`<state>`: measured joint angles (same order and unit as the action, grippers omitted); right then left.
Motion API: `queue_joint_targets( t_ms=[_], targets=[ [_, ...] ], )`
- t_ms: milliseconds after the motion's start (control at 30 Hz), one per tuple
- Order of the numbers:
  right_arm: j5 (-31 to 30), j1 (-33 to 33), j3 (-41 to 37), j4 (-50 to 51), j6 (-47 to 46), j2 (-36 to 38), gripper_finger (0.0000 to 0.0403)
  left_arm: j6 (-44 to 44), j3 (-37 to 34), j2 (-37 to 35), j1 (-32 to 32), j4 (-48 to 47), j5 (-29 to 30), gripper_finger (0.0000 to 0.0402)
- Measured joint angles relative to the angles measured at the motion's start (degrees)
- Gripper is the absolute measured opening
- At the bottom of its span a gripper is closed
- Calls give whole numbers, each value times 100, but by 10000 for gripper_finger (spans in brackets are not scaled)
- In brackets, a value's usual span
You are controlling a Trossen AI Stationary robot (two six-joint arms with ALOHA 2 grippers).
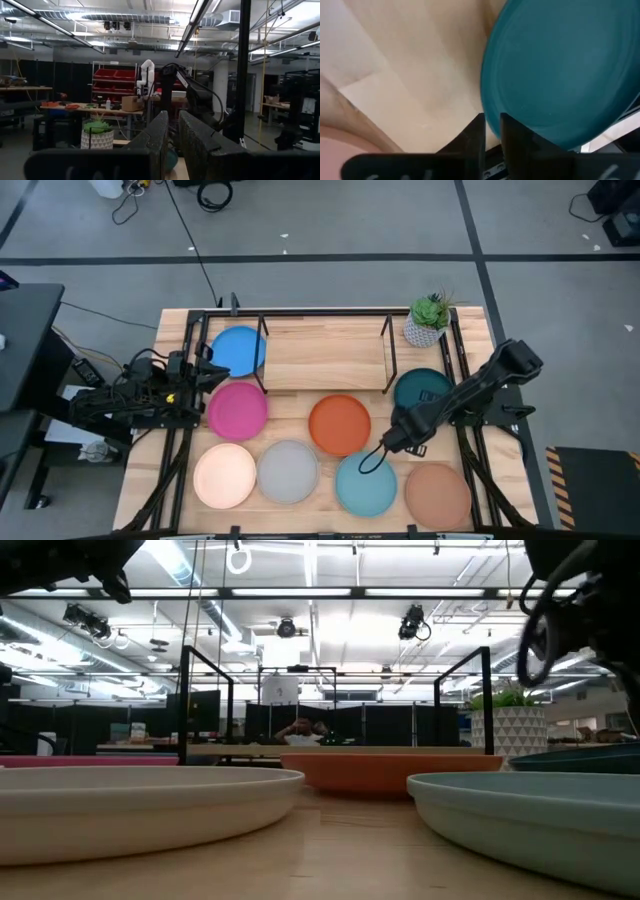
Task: Place and stack plates onto a shelf
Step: Put the orange plate on the shelf
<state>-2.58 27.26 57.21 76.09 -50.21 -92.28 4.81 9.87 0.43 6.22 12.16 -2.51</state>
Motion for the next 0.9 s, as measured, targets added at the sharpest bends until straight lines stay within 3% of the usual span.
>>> queue_joint_targets(
  t_ms=[267,367,533,733,900],
  targets=[
    [125,31,238,-356,324,-140,171,-132,0,0,0,4,140,52],
    [-143,77,549,-632,758,-241,195,-144,0,-2,-1,8,143,52],
    [-959,325,1126,-967,2376,-648,195,-145,-2,0,-2,-9,143,52],
    [-1400,506,1300,-1659,4882,-1135,186,-145,-2,0,-2,-24,143,52],
    [-2132,523,1301,-1815,6002,-1453,185,-143,-2,0,-2,-37,140,52]
  ],
)
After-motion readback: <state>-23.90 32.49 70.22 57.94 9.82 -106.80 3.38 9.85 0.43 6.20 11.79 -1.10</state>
